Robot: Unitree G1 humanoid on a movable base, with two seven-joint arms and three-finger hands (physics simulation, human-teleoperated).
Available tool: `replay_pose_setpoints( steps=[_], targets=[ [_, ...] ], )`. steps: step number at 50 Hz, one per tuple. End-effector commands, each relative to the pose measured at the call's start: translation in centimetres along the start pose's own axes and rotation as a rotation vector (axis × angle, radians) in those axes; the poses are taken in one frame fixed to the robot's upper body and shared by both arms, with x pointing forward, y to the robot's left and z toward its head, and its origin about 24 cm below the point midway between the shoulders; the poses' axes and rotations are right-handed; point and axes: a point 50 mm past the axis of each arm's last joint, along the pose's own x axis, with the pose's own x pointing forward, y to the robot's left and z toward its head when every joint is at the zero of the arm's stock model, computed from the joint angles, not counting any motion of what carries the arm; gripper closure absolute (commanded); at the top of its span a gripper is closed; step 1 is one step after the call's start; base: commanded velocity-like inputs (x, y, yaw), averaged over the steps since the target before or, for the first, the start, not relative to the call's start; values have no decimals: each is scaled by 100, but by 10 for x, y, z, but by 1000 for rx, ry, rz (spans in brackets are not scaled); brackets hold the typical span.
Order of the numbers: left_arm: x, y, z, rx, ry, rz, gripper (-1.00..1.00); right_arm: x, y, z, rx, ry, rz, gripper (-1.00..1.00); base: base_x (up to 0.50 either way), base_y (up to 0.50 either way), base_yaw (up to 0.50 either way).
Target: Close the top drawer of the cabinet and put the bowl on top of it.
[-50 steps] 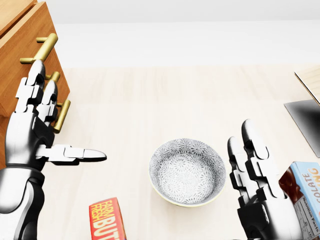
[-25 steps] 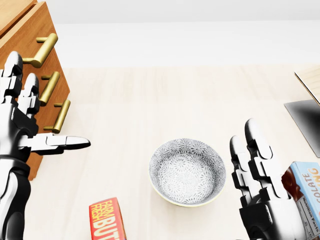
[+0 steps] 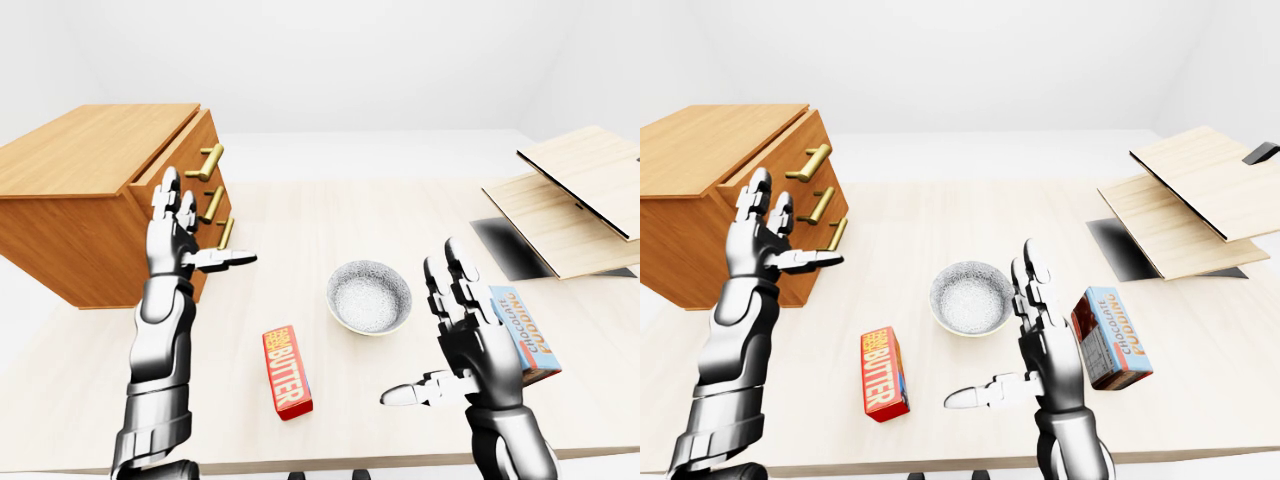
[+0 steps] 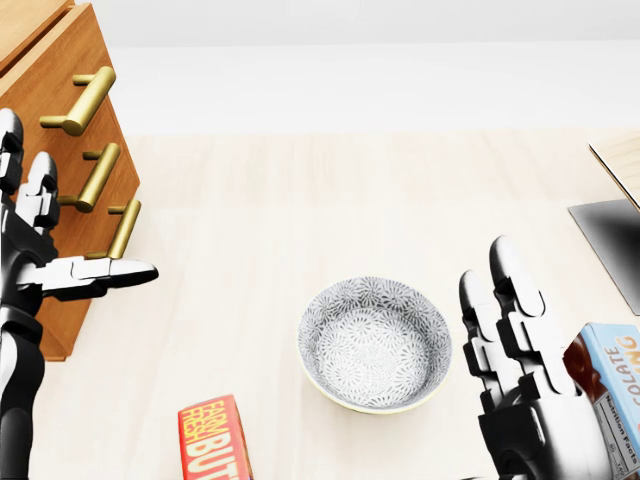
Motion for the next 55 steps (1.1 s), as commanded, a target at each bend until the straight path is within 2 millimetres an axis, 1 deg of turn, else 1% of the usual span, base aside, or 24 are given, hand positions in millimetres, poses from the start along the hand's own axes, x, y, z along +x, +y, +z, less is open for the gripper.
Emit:
replay_pose_setpoints(
  steps=[1, 9, 18, 22, 39, 55],
  targets=[
    [9, 10, -7, -3, 44, 31, -100, 1, -1, -1, 3, 4, -1, -100, 0, 0, 0],
    [14, 17, -10, -13, 63, 55, -100, 2, -2, -2, 4, 6, -3, -100, 0, 0, 0],
    [12, 21, -8, -17, 57, 66, -100, 1, -1, -1, 3, 4, -3, -100, 0, 0, 0],
    [13, 26, -7, -24, 58, 78, -100, 1, -1, -1, 2, 3, -5, -100, 0, 0, 0],
    [15, 34, -15, -26, 97, 99, -100, 1, -1, -1, 2, 3, -4, -100, 0, 0, 0],
    [13, 44, -9, -31, 80, 126, -100, 1, 0, -2, 1, 4, -3, -100, 0, 0, 0]
  ],
)
